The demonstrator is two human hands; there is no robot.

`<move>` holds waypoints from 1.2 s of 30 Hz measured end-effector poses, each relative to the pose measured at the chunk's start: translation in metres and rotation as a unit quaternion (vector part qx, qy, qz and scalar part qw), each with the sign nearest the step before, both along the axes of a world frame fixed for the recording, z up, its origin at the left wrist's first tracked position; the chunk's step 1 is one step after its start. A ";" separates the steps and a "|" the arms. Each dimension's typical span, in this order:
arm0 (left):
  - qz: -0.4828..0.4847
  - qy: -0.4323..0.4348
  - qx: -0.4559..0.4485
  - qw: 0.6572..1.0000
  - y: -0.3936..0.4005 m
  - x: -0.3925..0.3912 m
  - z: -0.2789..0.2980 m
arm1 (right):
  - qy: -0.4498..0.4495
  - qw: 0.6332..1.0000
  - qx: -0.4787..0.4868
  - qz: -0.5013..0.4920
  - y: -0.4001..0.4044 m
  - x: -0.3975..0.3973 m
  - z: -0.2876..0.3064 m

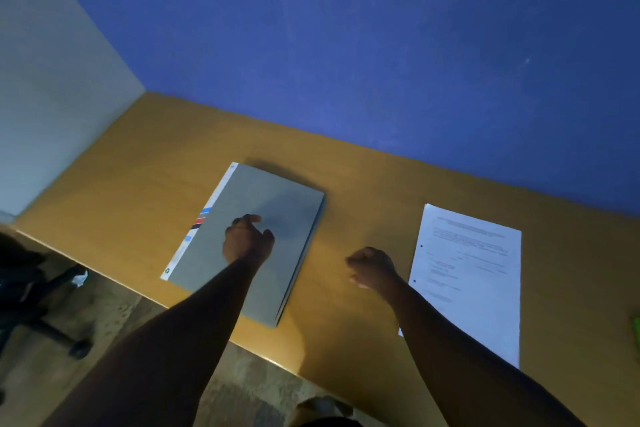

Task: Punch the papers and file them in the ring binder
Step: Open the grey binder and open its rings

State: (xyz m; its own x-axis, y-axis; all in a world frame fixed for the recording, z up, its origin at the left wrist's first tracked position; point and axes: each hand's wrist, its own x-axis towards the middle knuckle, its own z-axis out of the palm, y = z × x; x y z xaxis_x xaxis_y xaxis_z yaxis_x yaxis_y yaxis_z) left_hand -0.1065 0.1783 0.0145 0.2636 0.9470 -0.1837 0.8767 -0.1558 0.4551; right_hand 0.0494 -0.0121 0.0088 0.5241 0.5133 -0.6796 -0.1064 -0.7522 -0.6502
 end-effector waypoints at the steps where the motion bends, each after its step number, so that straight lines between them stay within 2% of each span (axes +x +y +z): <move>1: 0.008 0.002 0.003 1.000 0.005 -0.007 0.000 | 0.001 1.000 0.002 0.000 0.006 -0.006 -0.001; 7: 0.052 0.040 0.025 0.998 0.022 -0.044 0.000 | -0.006 1.000 -0.002 -0.006 0.038 -0.036 -0.012; 16: 0.066 0.068 -0.004 0.995 0.033 -0.085 -0.006 | 0.044 0.998 -0.001 -0.037 0.062 -0.067 -0.012; 19: 0.097 0.085 -0.021 0.991 0.035 -0.097 -0.010 | 0.075 0.996 0.009 -0.054 0.067 -0.076 -0.015; 24: 0.155 0.050 -0.070 0.984 0.036 -0.110 -0.011 | 0.114 0.991 0.009 -0.073 0.073 -0.086 -0.015; 36: 0.125 -0.017 -0.068 0.990 0.040 -0.134 -0.011 | 0.198 0.968 0.055 -0.140 0.081 -0.094 -0.014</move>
